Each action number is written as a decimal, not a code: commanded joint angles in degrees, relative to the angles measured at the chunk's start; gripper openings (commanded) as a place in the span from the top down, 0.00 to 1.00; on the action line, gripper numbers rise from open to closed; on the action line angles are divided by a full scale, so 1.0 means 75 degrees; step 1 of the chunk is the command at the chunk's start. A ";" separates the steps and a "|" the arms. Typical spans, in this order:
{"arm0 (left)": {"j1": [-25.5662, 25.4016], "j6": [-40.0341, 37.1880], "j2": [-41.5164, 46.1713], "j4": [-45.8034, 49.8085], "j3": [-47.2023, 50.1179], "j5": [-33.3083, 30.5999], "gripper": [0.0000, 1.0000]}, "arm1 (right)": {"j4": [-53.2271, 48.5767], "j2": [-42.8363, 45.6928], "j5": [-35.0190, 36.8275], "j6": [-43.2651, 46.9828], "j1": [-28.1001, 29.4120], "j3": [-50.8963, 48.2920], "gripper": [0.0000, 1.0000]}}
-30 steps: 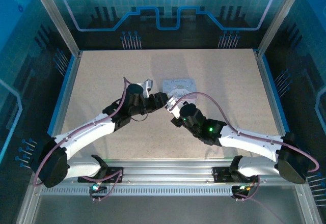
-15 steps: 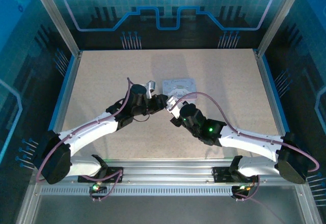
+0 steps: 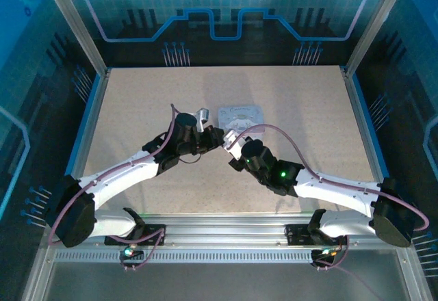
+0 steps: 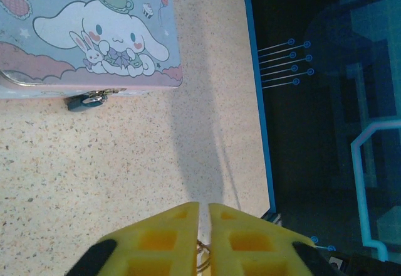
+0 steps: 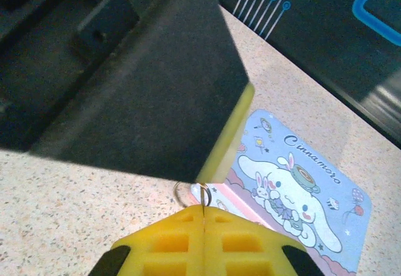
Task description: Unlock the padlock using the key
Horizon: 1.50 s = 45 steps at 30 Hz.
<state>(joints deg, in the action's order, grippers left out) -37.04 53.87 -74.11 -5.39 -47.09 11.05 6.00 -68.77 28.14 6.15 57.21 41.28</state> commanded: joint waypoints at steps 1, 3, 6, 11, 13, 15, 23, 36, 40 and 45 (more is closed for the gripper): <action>-0.0060 -0.0368 0.0092 -0.0146 -0.0168 -0.0207 0.93 | -0.0352 0.0395 -0.0998 -0.0156 -0.0088 -0.0059 0.83; -0.0065 -0.0716 0.0158 -0.0311 -0.0133 -0.0187 0.95 | -0.0549 0.0585 -0.1777 -0.0323 -0.0350 -0.0121 0.75; -0.0053 -0.1382 0.0269 -0.0594 -0.0092 -0.0064 0.98 | -0.0648 0.0988 -0.3133 -0.0713 -0.0942 -0.0311 0.63; -0.0039 -0.2523 0.0515 -0.1315 0.0133 0.0413 1.00 | 0.0143 0.1674 -0.6220 -0.2087 -0.2652 -0.0891 0.50; -0.0030 -0.3029 0.0662 -0.1586 0.0236 0.0639 1.00 | 0.0854 0.1806 -0.7200 -0.2894 -0.3344 -0.1163 0.48; -0.0030 -0.3394 0.0813 -0.1718 0.0301 0.0776 1.00 | 0.1576 0.1791 -0.8001 -0.3619 -0.3898 -0.1344 0.46; -0.0016 -0.4453 0.1196 -0.2010 0.0329 0.1641 1.00 | 0.3493 0.0980 -0.9785 -0.5640 -0.4506 -0.1230 0.44; -0.0016 -0.4456 0.1077 -0.1983 0.0161 0.2110 1.00 | 0.3658 0.0738 -0.9997 -0.5709 -0.4192 -0.0793 0.51; -0.0017 -0.4429 0.1050 -0.1997 0.0157 0.2093 1.00 | 0.3490 0.0656 -1.0007 -0.5586 -0.4063 -0.0652 0.57; -0.0015 -0.4392 0.1025 -0.2014 0.0165 0.2067 1.00 | 0.3337 0.0577 -0.9996 -0.5461 -0.3932 -0.0602 0.61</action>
<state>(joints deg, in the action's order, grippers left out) -37.12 22.06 -66.15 -18.76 -44.82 25.39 31.75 -64.14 -45.58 -35.99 26.81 35.11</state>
